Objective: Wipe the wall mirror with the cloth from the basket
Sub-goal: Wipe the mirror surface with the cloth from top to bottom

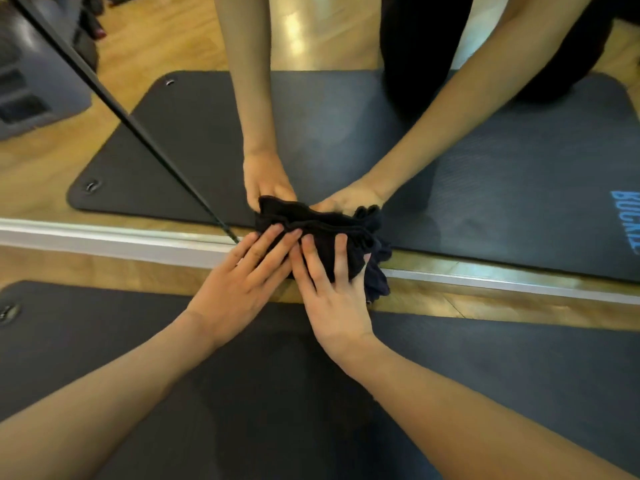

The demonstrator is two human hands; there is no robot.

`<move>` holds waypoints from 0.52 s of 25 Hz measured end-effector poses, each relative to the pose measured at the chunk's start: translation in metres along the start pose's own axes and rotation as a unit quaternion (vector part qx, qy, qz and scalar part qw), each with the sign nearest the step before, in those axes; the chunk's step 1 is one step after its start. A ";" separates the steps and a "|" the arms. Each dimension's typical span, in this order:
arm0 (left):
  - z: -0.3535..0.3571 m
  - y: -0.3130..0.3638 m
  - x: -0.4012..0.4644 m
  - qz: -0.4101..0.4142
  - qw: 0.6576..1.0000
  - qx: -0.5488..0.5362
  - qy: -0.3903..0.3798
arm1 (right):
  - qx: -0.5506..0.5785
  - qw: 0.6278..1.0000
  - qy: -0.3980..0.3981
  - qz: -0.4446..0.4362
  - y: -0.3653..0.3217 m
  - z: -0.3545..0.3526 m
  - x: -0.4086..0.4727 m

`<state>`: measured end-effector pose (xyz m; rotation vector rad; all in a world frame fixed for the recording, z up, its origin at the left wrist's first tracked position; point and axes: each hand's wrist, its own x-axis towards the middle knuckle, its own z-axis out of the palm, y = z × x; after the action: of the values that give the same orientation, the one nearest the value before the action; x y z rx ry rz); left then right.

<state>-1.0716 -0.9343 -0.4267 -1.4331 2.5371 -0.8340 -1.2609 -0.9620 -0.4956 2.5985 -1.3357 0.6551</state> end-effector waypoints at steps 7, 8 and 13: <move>-0.002 0.008 -0.019 -0.097 0.992 -0.042 -0.071 | -0.034 0.998 -0.015 -0.042 -0.012 0.001 0.007; -0.003 0.015 -0.016 -0.115 0.990 -0.056 -0.056 | -0.037 0.998 -0.016 -0.047 -0.008 -0.002 0.005; -0.011 0.043 0.000 -0.241 0.964 -0.114 -0.016 | -0.041 0.996 0.004 -0.077 0.005 -0.030 0.004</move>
<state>-1.1076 -0.9122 -0.4392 -2.1712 2.3483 -0.5713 -1.2726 -0.9581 -0.4674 2.5966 -1.1204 0.5719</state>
